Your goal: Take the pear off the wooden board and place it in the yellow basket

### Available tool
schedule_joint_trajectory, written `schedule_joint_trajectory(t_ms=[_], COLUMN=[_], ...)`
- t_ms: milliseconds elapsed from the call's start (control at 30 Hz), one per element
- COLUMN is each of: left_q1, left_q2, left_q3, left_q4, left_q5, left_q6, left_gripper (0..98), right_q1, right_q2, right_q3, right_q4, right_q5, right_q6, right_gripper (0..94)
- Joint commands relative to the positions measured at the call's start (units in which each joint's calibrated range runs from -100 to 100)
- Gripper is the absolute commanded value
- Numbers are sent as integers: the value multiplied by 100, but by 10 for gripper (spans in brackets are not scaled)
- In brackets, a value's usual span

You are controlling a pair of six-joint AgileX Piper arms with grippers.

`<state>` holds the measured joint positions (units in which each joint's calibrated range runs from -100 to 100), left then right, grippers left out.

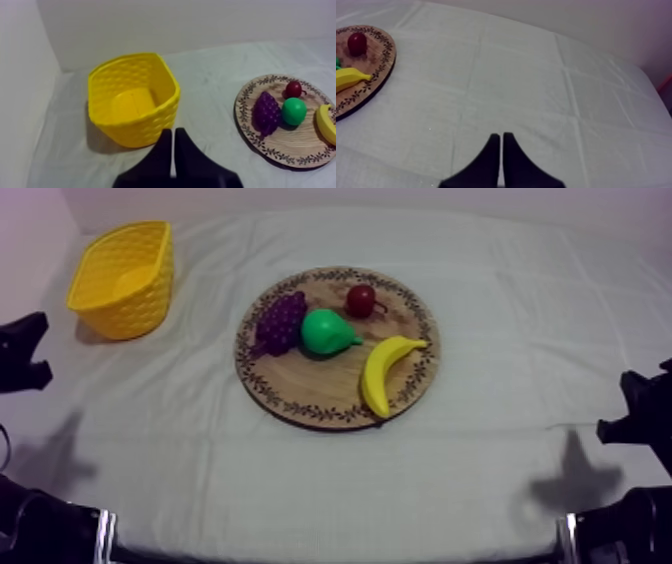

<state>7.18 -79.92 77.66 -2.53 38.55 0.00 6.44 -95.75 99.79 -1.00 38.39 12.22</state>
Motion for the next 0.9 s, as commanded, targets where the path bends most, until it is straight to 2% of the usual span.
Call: schedule_joint_trajectory(t_ms=[0,567,867], left_q1=[57,541,1023], left_q2=[751,3729,4962], left_q3=[-872,-4942,-6325], left_q4=[-4,-21,-37], left_q5=[207,2054,2625], left_q6=[-40,-589,-892], left_gripper=[0,0,0], right_q1=[0,0,0], right_q2=[-1,-1,-1], right_q3=[-1,-1,-1], right_q4=[0,0,0], right_q5=[0,0,0], right_q6=[2,2,1], right_gripper=[3,3,3])
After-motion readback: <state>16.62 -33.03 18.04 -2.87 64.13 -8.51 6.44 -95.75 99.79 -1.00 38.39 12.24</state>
